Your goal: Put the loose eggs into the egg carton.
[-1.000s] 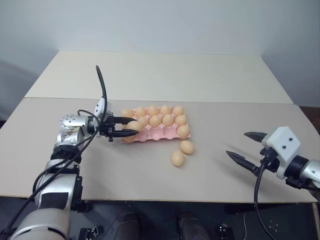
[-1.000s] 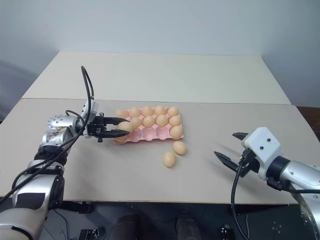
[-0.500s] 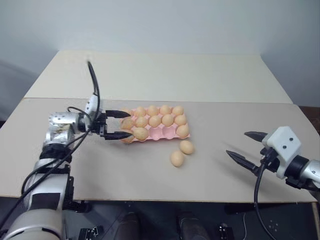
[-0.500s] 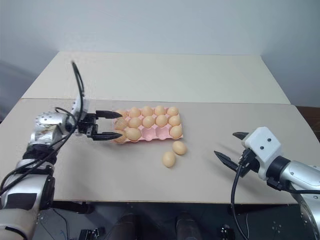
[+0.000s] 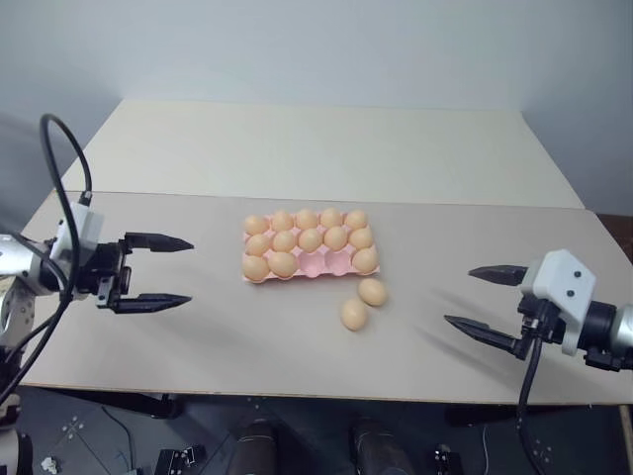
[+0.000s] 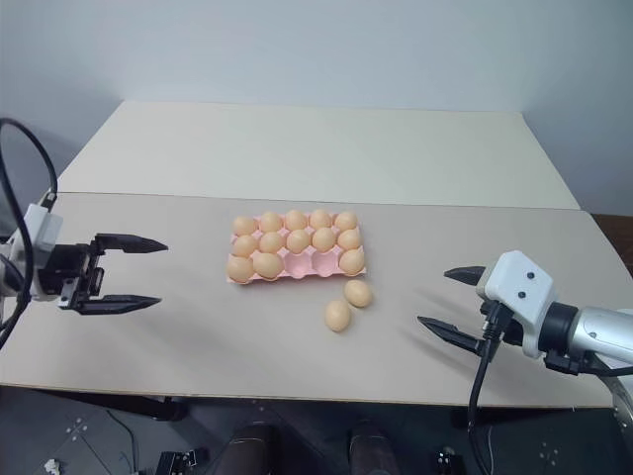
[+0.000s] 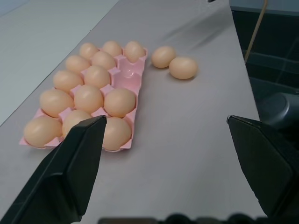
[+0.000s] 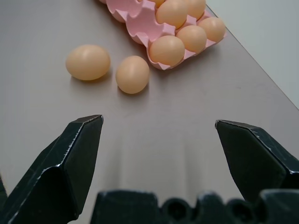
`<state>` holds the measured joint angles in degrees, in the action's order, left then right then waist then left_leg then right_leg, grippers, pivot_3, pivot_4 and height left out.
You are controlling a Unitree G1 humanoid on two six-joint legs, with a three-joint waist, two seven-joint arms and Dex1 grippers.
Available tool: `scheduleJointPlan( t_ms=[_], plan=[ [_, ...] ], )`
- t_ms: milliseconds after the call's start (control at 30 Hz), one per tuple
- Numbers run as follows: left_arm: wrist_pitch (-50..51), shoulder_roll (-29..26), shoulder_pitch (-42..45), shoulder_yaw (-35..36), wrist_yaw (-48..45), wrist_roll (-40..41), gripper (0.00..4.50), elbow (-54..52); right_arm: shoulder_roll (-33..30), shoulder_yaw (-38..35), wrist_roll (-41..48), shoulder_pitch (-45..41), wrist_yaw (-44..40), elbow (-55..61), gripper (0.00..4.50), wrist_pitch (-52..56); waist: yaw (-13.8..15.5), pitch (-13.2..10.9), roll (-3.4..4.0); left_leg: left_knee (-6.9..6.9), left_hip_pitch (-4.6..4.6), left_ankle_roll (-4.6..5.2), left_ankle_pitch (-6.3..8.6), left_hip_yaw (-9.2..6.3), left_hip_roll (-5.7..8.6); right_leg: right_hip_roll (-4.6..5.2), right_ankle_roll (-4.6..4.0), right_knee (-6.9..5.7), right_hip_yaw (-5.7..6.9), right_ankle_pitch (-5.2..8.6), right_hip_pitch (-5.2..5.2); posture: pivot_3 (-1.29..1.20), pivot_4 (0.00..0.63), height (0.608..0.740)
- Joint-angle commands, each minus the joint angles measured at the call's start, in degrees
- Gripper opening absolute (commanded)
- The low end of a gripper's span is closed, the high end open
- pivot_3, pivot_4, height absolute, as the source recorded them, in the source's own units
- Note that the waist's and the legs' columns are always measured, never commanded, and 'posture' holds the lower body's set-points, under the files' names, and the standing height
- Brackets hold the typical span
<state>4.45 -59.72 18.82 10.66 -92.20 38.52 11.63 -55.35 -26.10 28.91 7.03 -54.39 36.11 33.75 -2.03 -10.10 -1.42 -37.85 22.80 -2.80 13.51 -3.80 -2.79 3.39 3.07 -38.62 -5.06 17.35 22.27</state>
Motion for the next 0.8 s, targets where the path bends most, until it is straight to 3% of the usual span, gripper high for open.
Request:
scheduleJointPlan(
  t_ms=[33, 467, 667, 800],
  plan=[
    [1.7, -0.6, -1.7, 4.1, 0.9, 1.1, 4.49, -4.6, -0.9, -0.5, 0.3, -1.6, -0.6, -0.1, 4.5, -1.7, -0.1, 0.0, 0.0, 0.0, 0.0, 0.0, 0.0, 0.01, 0.0, 0.0, 0.0, 0.0, 0.0, 0.0, 0.0, 0.0, 0.15, 0.74],
    [4.1, 2.4, -2.3, 4.2, 2.9, 0.1, 4.49, -9.6, 0.4, 7.6, -2.6, -7.3, 1.5, -2.7, 4.5, -3.0, -0.4, 0.0, 0.0, 0.01, 0.0, 0.0, 0.0, 0.03, 0.0, -0.01, 0.0, 0.02, -0.03, 0.0, 0.02, 0.0, 0.15, 0.74],
    [5.1, 3.7, -3.5, 3.9, 3.6, 0.1, 4.49, -12.5, 3.2, 15.9, -2.2, -9.2, 1.2, 1.6, 4.5, -4.1, -0.4, 0.0, 0.0, 0.01, 0.01, 0.01, 0.0, 0.02, -0.02, -0.02, 0.0, 0.02, -0.02, 0.0, 0.03, 0.0, 0.15, 0.74],
    [5.5, 4.3, -3.9, 3.6, 3.8, 0.1, 4.49, -13.4, 6.3, 24.4, -7.3, -12.1, 4.2, 2.4, 4.5, -5.7, -0.5, 0.0, 0.02, 0.02, -0.01, 0.0, 0.0, 0.02, -0.02, -0.02, 0.0, 0.01, -0.02, 0.0, 0.03, 0.0, 0.15, 0.74]
  ],
)
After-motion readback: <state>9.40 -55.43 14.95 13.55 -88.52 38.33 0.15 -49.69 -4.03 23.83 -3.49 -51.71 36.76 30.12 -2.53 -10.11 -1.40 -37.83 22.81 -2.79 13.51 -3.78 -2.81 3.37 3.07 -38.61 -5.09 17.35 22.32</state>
